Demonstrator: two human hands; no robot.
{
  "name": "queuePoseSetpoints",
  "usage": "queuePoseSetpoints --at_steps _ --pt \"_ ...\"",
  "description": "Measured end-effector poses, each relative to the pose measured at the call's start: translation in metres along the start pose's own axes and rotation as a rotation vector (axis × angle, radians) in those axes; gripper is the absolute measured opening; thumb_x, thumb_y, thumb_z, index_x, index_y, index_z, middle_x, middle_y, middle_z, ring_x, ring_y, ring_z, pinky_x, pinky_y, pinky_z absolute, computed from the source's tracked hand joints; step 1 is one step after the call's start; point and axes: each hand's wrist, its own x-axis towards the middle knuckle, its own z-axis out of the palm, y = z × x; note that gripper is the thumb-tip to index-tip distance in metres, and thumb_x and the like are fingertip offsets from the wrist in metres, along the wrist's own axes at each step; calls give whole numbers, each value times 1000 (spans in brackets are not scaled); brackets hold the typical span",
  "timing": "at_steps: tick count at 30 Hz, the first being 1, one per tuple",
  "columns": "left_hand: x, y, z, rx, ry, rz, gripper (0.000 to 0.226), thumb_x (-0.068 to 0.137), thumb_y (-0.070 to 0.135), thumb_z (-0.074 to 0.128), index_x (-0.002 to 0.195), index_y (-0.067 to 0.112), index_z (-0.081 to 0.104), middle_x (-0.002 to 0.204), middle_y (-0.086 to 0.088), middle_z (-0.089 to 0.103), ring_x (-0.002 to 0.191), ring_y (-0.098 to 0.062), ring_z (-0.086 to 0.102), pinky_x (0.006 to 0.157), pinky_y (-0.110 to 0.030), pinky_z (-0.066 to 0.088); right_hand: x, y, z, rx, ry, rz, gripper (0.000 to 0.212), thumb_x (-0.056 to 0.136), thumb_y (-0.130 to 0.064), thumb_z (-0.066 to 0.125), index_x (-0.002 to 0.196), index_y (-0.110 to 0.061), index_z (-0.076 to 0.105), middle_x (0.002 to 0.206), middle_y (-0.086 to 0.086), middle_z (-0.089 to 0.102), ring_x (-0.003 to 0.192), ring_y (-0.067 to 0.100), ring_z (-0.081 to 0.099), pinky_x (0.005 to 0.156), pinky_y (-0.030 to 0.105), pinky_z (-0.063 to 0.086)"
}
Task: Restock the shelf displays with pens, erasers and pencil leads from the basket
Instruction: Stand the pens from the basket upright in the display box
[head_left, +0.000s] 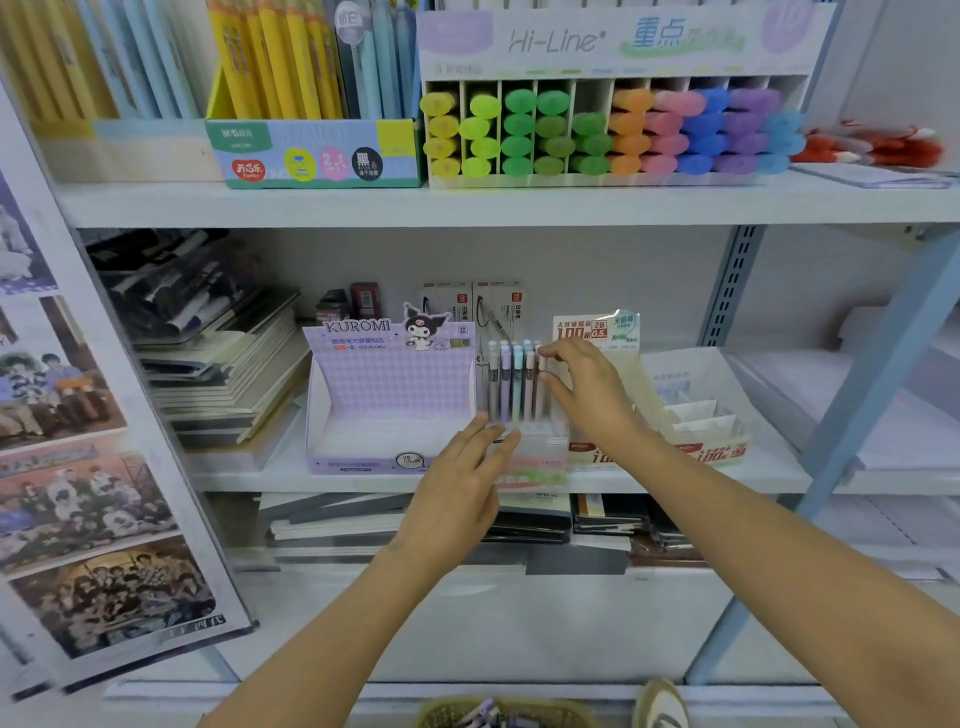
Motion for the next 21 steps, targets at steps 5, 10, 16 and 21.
queuePoseSetpoints --at_steps 5,10,16,21 --pt "2 3 -4 -37 46 -1 56 85 -1 60 140 8 49 147 -14 43 142 -31 32 114 -45 32 -13 -8 -2 15 51 10 33 95 -13 57 128 -9 59 134 9 51 127 21 45 109 33 36" --pt "-41 -3 21 -39 207 -114 47 79 -4 59 125 6 59 138 -16 50 130 -36 44 107 -47 37 -72 -46 20 295 113 -149 20 96 -11 54 114 -11 61 115 3 58 107 11 54 90 24 46" --pt "-179 -23 116 -53 -105 -431 39 67 -4 73 104 7 67 114 -14 62 110 -39 55 84 -45 49 -194 -37 144 406 -379 28 16 96 -16 54 108 -13 64 103 -2 62 88 7 58 76 19 46" --pt "-292 -29 199 -121 -711 -728 47 96 21 50 142 17 40 150 -1 38 143 -24 26 109 -35 31 -301 20 243 284 -767 417 17 96 -20 56 111 -14 62 100 1 66 84 16 62 77 31 52"
